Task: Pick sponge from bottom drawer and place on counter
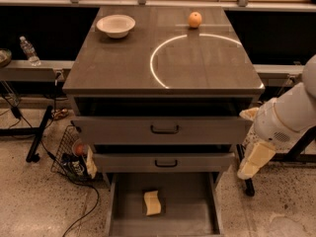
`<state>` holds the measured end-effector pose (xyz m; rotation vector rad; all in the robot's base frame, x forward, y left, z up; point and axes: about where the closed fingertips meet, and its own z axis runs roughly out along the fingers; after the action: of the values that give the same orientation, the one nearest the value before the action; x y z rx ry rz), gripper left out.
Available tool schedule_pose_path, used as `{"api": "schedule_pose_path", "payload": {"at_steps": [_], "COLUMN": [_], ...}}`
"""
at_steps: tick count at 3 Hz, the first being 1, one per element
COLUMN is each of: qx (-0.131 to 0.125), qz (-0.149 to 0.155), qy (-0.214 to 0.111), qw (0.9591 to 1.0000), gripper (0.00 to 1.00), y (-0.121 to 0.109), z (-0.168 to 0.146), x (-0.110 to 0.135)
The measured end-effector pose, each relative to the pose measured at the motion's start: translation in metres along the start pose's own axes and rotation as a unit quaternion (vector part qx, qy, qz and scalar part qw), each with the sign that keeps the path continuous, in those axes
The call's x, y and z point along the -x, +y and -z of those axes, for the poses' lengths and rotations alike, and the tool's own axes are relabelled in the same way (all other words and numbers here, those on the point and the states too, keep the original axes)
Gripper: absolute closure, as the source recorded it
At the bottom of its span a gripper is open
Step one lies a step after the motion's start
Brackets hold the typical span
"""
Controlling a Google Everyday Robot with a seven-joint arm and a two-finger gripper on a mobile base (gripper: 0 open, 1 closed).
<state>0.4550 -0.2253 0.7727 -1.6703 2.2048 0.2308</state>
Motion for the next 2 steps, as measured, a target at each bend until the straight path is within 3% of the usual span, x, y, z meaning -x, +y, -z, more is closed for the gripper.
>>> {"api": "schedule_pose_path", "payload": {"at_steps": [1, 2], "qx": [0.028, 0.035], "qz": [-0.018, -0.029], "qy": [0.027, 0.035], "qw": [0.9991, 0.9984], "gripper": [0.0, 0.0], "y": [0.0159, 0.0226], "z": [-0.0573, -0.0667], "x": [-0.0248, -0.0313]}}
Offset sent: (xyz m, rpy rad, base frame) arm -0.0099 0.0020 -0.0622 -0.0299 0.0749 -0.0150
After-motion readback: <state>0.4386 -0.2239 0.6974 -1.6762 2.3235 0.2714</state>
